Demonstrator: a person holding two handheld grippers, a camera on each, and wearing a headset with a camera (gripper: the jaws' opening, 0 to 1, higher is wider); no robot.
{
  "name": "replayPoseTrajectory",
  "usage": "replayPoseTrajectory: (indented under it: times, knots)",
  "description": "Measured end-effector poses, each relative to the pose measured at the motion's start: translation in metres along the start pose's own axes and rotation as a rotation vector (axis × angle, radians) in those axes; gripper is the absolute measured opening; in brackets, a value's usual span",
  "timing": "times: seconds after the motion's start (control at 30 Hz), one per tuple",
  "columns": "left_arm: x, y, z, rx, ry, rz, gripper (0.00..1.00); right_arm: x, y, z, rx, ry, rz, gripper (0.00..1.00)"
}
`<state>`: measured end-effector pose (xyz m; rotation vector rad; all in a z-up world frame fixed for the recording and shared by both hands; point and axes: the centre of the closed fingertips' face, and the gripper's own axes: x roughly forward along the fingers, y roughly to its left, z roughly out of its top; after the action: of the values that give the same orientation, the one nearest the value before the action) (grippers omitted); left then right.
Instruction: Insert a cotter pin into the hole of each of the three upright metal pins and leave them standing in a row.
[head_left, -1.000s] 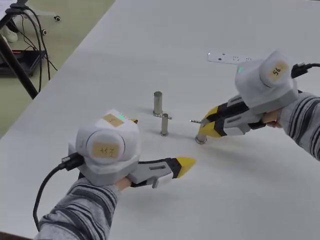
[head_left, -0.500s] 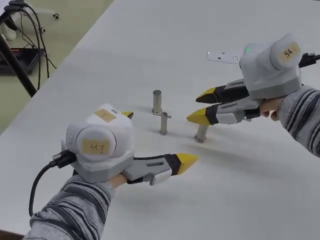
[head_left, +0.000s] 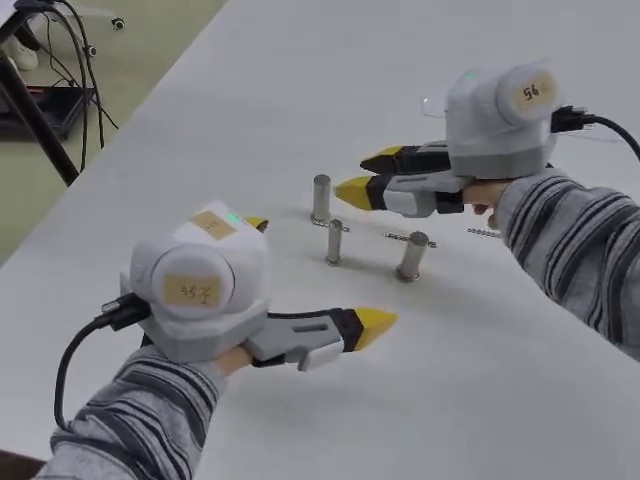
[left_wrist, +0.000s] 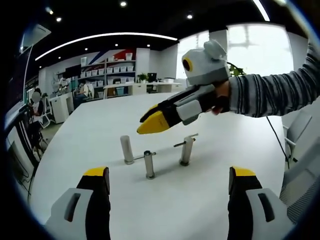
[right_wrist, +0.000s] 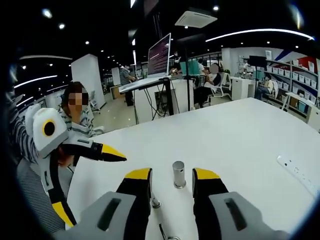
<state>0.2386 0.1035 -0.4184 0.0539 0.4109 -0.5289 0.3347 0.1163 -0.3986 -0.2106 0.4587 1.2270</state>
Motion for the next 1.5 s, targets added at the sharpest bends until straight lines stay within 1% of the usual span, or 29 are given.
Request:
replayPoseTrajectory:
  times: [0.07, 0.17, 0.27, 0.4, 0.47, 0.6, 0.67, 0.73, 1.03, 1.13, 1.3, 1.4, 1.5]
  knots:
    - [0.000, 0.000, -0.001, 0.003, 0.004, 0.001, 0.99, 0.008, -0.001, 0.002, 0.009, -0.003, 0.005, 0.25]
    - [0.001, 0.001, -0.003, 0.010, 0.009, 0.006, 0.99, 0.017, -0.003, 0.001, 0.021, 0.000, 0.004, 0.24]
    - [0.002, 0.000, -0.003, 0.007, 0.008, 0.005, 0.99, 0.026, -0.005, -0.004, 0.014, 0.021, 0.002, 0.23]
    - [0.003, -0.001, -0.006, -0.001, 0.018, -0.005, 0.97, 0.036, -0.007, -0.011, 0.036, 0.048, 0.005, 0.22]
    - [0.004, -0.001, -0.005, -0.006, 0.013, -0.006, 0.97, 0.040, -0.009, -0.016, 0.038, 0.080, 0.000, 0.21]
    - [0.005, 0.000, -0.004, -0.010, 0.009, -0.004, 0.96, 0.047, -0.010, -0.018, 0.050, 0.091, 0.008, 0.19]
    - [0.005, 0.000, -0.005, -0.010, 0.010, -0.004, 0.96, 0.049, -0.009, -0.019, 0.046, 0.098, 0.009, 0.18]
    - [0.005, -0.001, -0.006, -0.012, 0.015, -0.005, 0.95, 0.051, -0.011, -0.021, 0.038, 0.106, 0.008, 0.17]
    - [0.005, 0.001, -0.003, -0.010, 0.007, 0.000, 0.95, 0.056, -0.008, -0.026, 0.026, 0.127, 0.013, 0.12]
    - [0.005, 0.002, -0.002, -0.015, 0.004, 0.002, 0.95, 0.057, -0.010, -0.027, 0.015, 0.132, 0.005, 0.11]
    - [0.004, 0.002, -0.001, -0.010, 0.003, 0.002, 0.95, 0.058, -0.012, -0.028, 0.020, 0.136, -0.004, 0.10]
    - [0.004, 0.002, 0.000, -0.007, 0.004, 0.002, 0.95, 0.058, -0.013, -0.028, 0.011, 0.140, -0.007, 0.10]
    - [0.004, 0.002, 0.000, -0.001, 0.004, 0.003, 0.95, 0.058, -0.014, -0.028, -0.025, 0.150, -0.010, 0.09]
